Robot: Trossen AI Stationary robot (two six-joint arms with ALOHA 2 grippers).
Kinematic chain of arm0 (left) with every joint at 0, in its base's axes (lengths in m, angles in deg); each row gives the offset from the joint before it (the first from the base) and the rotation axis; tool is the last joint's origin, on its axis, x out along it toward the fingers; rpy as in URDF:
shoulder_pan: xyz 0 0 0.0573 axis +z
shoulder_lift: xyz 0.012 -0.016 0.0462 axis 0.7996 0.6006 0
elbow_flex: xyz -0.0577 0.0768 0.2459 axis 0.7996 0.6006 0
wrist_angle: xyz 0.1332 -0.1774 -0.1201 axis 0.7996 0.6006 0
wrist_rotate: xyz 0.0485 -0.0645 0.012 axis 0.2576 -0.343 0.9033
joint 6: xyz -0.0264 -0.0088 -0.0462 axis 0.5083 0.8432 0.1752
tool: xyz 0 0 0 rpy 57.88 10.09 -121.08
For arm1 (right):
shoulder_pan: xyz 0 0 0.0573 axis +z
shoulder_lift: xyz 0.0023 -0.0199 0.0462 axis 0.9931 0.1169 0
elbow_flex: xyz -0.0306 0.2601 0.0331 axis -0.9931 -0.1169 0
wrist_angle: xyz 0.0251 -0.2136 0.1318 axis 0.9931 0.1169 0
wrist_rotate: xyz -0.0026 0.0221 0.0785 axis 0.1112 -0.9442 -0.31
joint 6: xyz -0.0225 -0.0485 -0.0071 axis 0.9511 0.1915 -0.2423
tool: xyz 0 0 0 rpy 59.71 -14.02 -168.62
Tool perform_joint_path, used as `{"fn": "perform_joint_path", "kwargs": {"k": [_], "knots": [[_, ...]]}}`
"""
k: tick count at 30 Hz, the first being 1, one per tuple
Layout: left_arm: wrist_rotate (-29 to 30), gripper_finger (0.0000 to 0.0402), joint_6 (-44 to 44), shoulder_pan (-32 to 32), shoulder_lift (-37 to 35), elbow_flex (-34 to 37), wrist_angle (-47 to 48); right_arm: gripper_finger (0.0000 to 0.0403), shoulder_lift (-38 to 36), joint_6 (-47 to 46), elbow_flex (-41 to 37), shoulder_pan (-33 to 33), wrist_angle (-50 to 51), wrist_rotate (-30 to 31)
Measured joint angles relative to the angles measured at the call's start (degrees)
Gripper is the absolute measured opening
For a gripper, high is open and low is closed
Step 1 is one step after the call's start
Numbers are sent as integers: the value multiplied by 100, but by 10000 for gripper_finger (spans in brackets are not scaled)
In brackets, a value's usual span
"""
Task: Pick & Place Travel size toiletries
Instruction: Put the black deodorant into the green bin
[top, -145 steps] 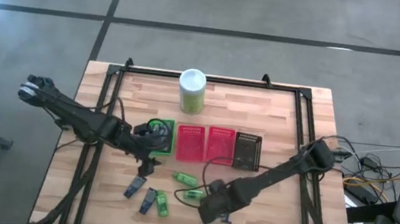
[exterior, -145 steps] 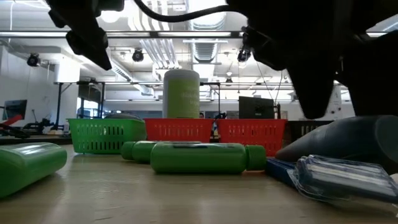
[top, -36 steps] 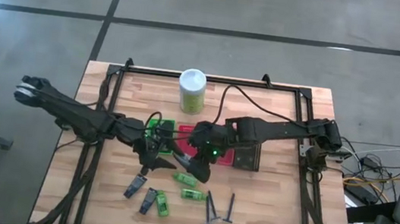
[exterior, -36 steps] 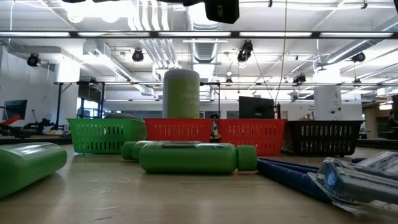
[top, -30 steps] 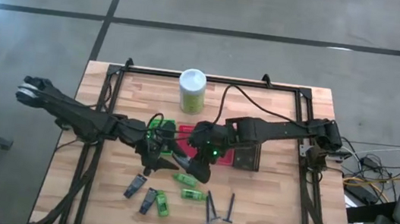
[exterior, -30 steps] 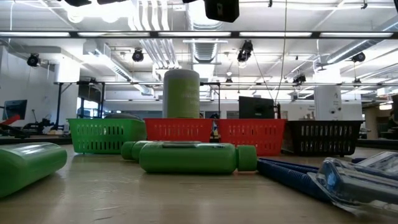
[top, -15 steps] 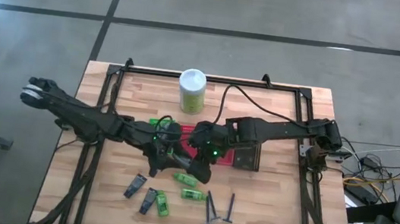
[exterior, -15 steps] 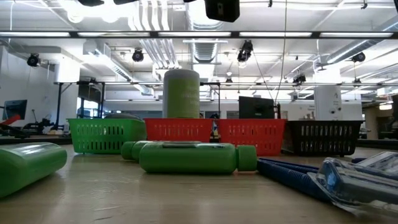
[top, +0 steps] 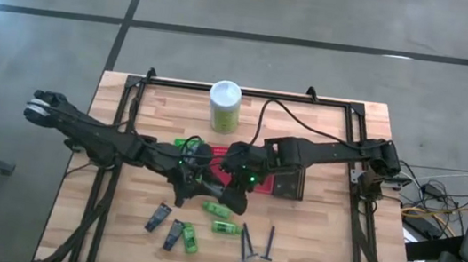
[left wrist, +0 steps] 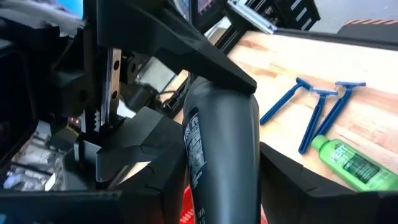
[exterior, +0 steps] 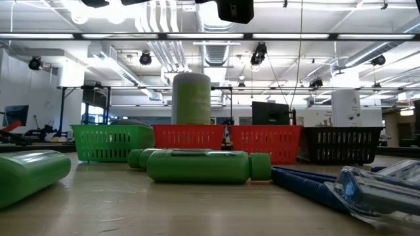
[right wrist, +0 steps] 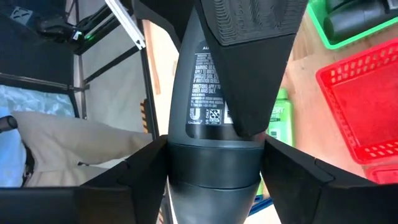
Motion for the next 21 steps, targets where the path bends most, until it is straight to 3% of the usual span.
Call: {"fn": "perform_joint_path", "kwargs": {"k": [7,10,21], "knots": [[242,154,139,0,-44,0,483,284,-45,-227,0,14,482,28],[605,154,139,-2,-115,0,810,306,-79,-237,0,30,699,54],[2064,146,1772,0,-774,60,2620,364,-729,-284,0,143,1230,1771]]}}
